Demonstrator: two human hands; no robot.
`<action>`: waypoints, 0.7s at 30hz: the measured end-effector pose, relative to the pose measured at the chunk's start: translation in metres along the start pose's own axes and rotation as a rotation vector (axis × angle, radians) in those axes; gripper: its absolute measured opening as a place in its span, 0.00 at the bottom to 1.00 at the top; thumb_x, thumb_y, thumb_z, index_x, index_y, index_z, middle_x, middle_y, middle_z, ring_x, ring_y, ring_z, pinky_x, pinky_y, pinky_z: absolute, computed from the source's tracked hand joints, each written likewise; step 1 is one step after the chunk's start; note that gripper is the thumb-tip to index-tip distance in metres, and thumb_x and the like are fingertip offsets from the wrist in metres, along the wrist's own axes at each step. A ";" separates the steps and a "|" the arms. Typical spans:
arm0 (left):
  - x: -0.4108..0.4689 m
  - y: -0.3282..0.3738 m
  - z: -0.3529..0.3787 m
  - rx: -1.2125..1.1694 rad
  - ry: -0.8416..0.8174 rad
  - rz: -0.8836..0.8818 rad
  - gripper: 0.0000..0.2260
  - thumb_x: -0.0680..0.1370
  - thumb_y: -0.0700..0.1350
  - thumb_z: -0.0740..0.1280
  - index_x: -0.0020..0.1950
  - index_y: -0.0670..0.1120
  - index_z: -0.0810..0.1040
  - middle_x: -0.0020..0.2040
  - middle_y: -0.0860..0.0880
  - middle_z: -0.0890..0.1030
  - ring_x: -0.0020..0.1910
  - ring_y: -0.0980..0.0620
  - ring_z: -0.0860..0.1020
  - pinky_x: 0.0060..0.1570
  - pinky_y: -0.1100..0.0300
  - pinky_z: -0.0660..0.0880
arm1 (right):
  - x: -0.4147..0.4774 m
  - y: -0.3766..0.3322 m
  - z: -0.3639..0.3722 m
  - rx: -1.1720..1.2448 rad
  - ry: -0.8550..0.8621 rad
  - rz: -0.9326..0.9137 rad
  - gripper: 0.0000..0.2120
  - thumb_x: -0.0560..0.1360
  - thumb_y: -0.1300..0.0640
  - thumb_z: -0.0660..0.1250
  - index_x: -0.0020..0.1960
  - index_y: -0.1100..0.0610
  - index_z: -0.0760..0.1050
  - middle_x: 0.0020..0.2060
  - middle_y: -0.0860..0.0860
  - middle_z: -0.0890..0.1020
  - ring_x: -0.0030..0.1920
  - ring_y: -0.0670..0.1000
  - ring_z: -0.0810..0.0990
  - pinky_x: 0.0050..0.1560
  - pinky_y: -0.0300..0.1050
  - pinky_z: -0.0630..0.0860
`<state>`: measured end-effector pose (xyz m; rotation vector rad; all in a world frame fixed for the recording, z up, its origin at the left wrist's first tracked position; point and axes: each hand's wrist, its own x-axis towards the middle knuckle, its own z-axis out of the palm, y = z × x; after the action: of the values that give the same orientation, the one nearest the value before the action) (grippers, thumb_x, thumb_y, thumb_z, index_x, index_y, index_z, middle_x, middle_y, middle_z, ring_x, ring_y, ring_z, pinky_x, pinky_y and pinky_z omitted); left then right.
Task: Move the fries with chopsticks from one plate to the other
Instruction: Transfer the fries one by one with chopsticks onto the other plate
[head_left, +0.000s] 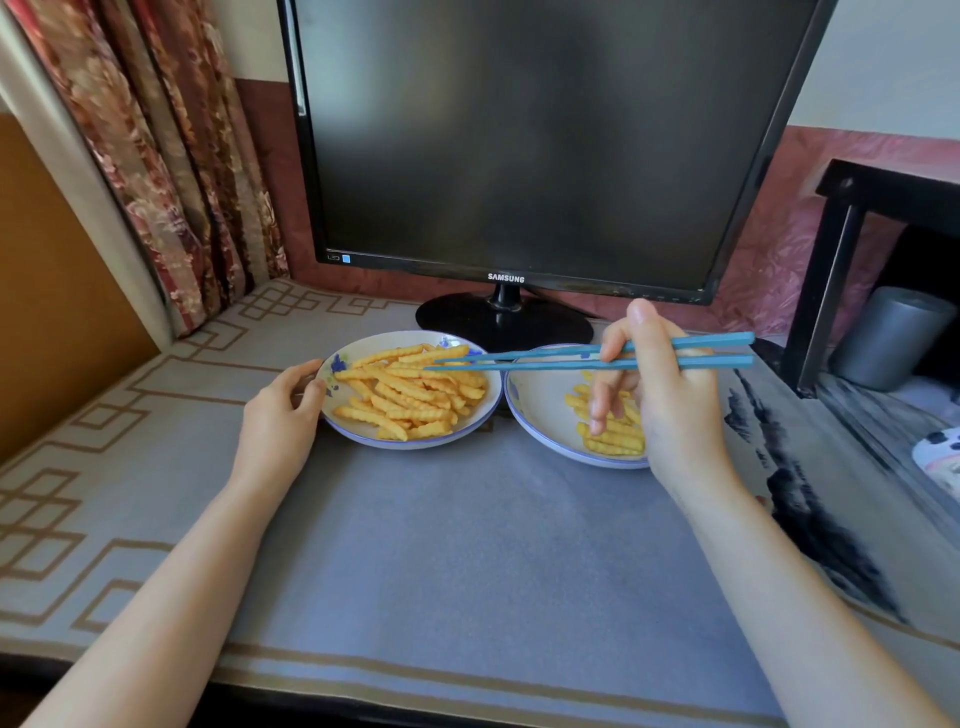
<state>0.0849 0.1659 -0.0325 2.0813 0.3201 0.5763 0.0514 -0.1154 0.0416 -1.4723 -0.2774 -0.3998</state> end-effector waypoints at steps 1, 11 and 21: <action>0.000 0.000 0.000 0.000 0.000 -0.001 0.14 0.80 0.43 0.59 0.65 0.46 0.76 0.58 0.46 0.80 0.51 0.56 0.72 0.50 0.64 0.64 | 0.001 -0.002 -0.002 0.000 0.027 -0.002 0.20 0.83 0.51 0.55 0.34 0.57 0.69 0.18 0.56 0.71 0.18 0.53 0.70 0.29 0.54 0.69; 0.000 -0.001 -0.001 0.002 -0.001 0.006 0.14 0.80 0.43 0.59 0.64 0.46 0.76 0.58 0.46 0.80 0.52 0.57 0.71 0.51 0.63 0.64 | 0.019 -0.012 -0.040 -0.155 0.199 -0.121 0.18 0.83 0.55 0.54 0.36 0.59 0.68 0.17 0.54 0.69 0.17 0.51 0.68 0.21 0.35 0.61; 0.000 -0.001 0.000 -0.002 -0.005 0.005 0.14 0.80 0.43 0.59 0.64 0.46 0.76 0.58 0.46 0.80 0.52 0.57 0.72 0.51 0.63 0.65 | 0.035 -0.003 -0.082 -0.358 0.252 -0.046 0.18 0.82 0.50 0.56 0.37 0.58 0.71 0.18 0.55 0.72 0.17 0.54 0.67 0.21 0.38 0.65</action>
<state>0.0852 0.1662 -0.0329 2.0814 0.3114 0.5737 0.0771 -0.2004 0.0525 -1.7455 -0.0377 -0.6926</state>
